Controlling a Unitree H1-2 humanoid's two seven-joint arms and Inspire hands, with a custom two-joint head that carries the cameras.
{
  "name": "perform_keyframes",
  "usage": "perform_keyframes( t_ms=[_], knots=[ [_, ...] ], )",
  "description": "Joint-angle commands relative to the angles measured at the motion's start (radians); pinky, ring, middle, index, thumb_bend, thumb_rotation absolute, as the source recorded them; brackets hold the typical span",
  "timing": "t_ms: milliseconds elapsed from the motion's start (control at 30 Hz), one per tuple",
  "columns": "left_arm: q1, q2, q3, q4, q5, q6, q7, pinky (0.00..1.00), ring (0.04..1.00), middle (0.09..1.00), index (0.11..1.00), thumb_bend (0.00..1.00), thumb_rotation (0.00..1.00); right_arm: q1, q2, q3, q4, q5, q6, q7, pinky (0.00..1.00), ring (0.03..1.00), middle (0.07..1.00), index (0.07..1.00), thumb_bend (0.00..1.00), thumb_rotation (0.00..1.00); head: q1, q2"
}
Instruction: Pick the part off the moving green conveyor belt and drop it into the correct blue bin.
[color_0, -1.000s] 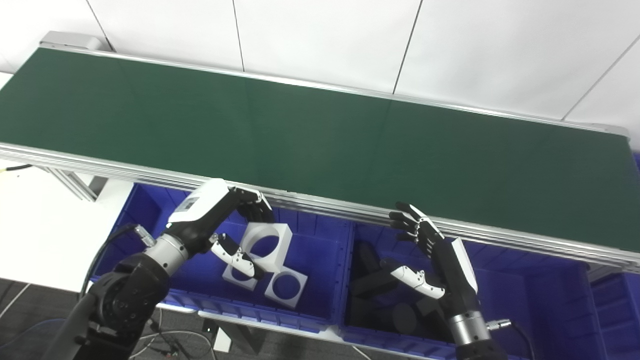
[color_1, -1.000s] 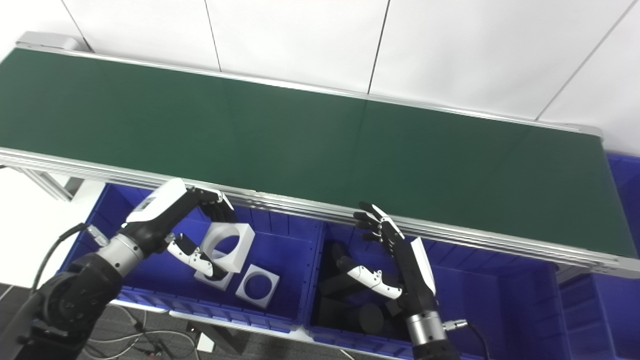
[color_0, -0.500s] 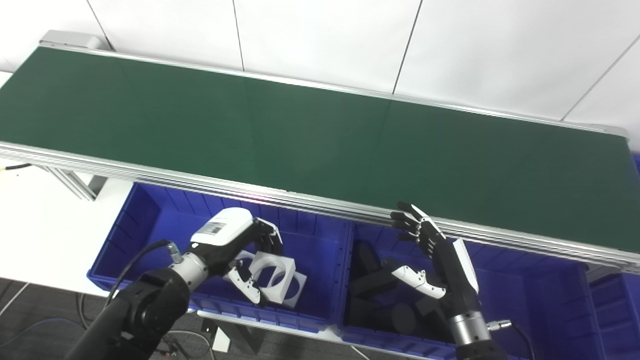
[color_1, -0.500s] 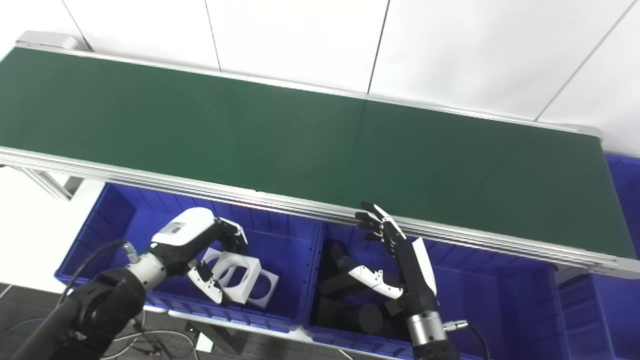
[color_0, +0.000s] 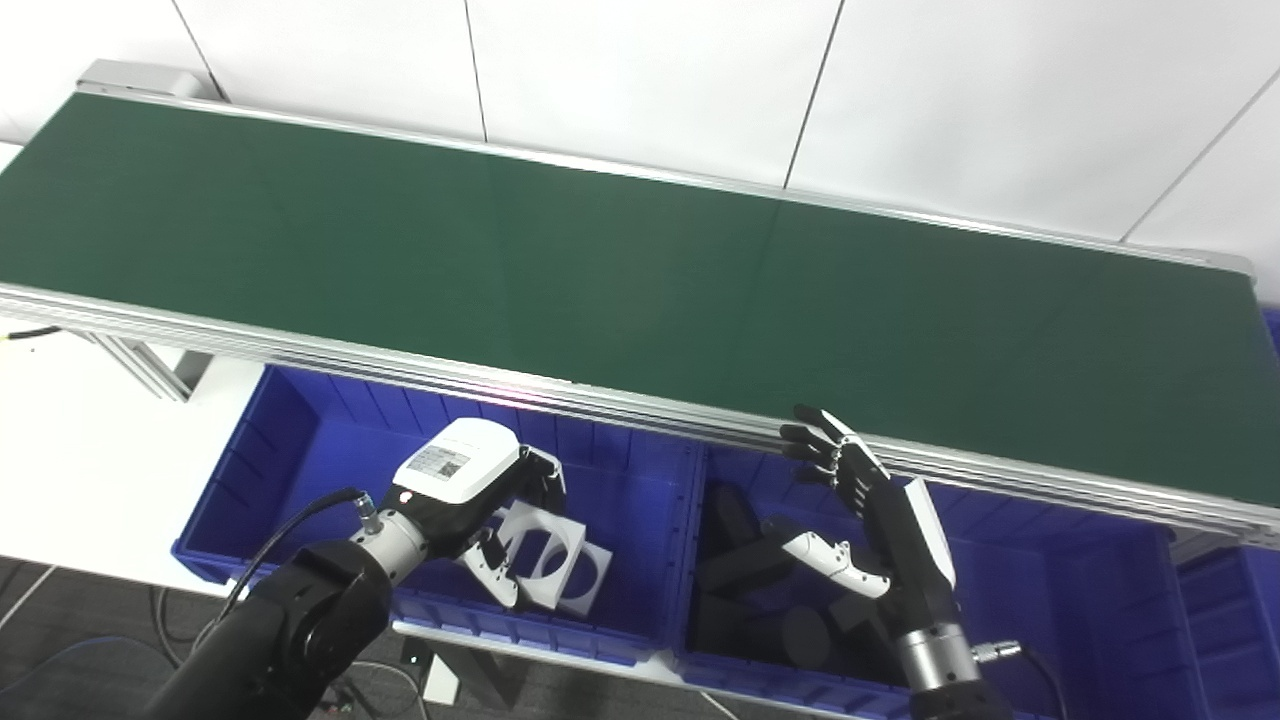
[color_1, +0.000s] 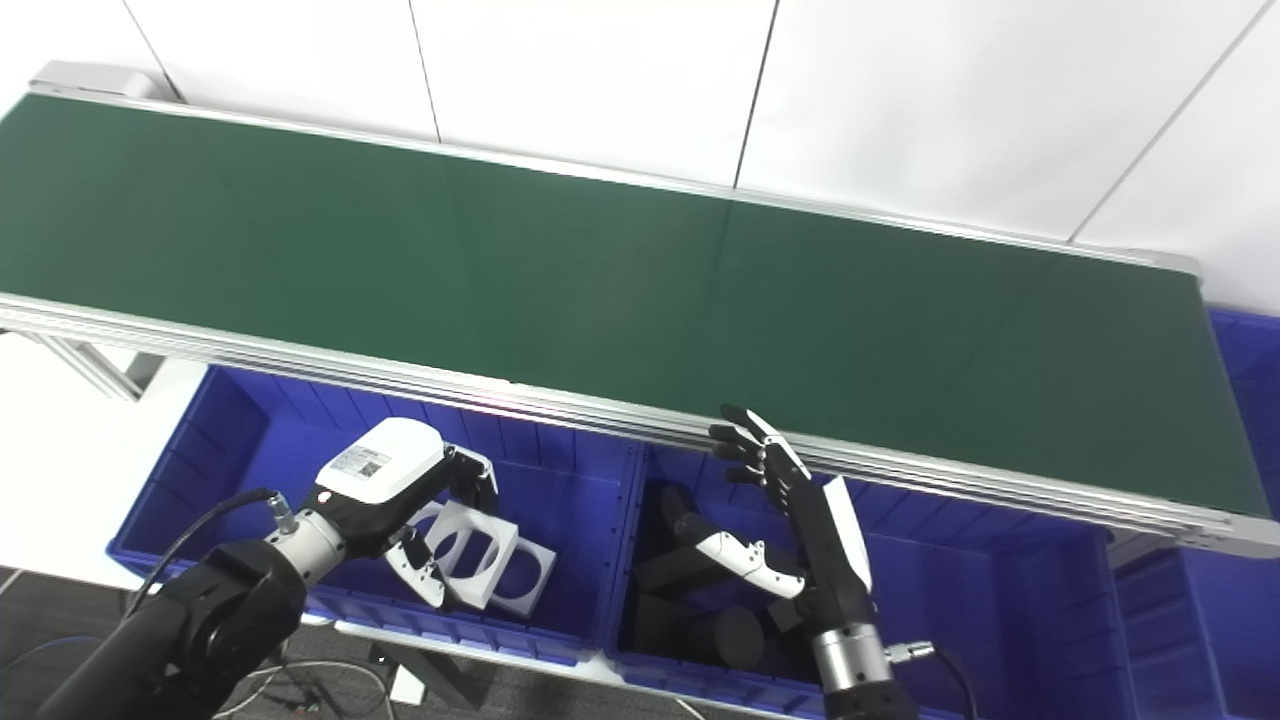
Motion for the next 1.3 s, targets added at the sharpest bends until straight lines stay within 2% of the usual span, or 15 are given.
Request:
perform_keyframes(
  t_ms=[0,500,733,867,900,967,1033,1133,1267],
  knots=[
    [-0.02,-0.002,0.004,-0.009,0.013,-0.018,0.049,0.68,0.57,0.472,0.503,0.52,0.0,-0.003,0.005,-0.002,-0.021,0.007,-0.018,-0.002,0.71,0.782,0.808,0.865,0.75,0.5,-0.001,0.0],
    [-0.014,-0.025,0.012,0.026,0.068,-0.015,0.166,0.64,0.54,0.454,0.512,0.52,0.0,0.001,0.006,-0.001,-0.014,0.01,-0.03,-0.003,0.72,0.783,0.809,0.869,0.75,0.49,-0.006,-0.014],
    [-0.015,-0.023,0.01,0.038,0.076,-0.013,0.185,0.64,0.545,0.457,0.511,0.52,0.0,0.001,0.008,0.0,-0.007,0.011,-0.036,-0.005,0.71,0.781,0.808,0.869,0.75,0.49,-0.01,-0.02],
    [-0.013,-0.022,0.01,0.031,0.071,-0.012,0.181,0.66,0.611,0.495,0.497,0.52,0.0,0.002,0.009,0.0,-0.007,0.012,-0.036,-0.006,0.71,0.782,0.809,0.869,0.75,0.49,-0.011,-0.021],
    [-0.013,-0.022,0.01,0.028,0.071,-0.008,0.177,0.7,0.677,0.648,0.641,0.67,0.03,0.001,0.009,0.0,-0.006,0.012,-0.037,-0.006,0.72,0.782,0.809,0.87,0.75,0.49,-0.011,-0.021],
    [-0.011,-0.023,0.01,0.021,0.075,0.004,0.166,0.74,0.743,0.761,0.753,0.76,0.08,0.002,0.009,0.0,-0.008,0.012,-0.036,-0.006,0.72,0.783,0.81,0.87,0.75,0.49,-0.011,-0.021],
    [-0.009,-0.024,0.012,0.016,0.074,0.011,0.159,0.78,0.803,0.84,0.83,0.81,0.15,0.002,0.01,0.0,-0.009,0.011,-0.034,-0.006,0.72,0.783,0.81,0.871,0.75,0.48,-0.012,-0.022],
    [-0.006,-0.025,0.011,0.013,0.073,0.017,0.156,0.81,0.846,0.889,0.889,0.86,0.2,0.002,0.011,0.0,-0.004,0.015,-0.038,-0.006,0.72,0.784,0.81,0.87,0.75,0.48,-0.014,-0.024],
    [-0.004,-0.026,0.012,0.013,0.059,0.021,0.154,0.83,0.864,0.908,0.929,0.9,0.23,0.003,0.012,-0.001,-0.003,0.013,-0.038,-0.008,0.72,0.783,0.809,0.87,0.75,0.48,-0.014,-0.026]
  ],
)
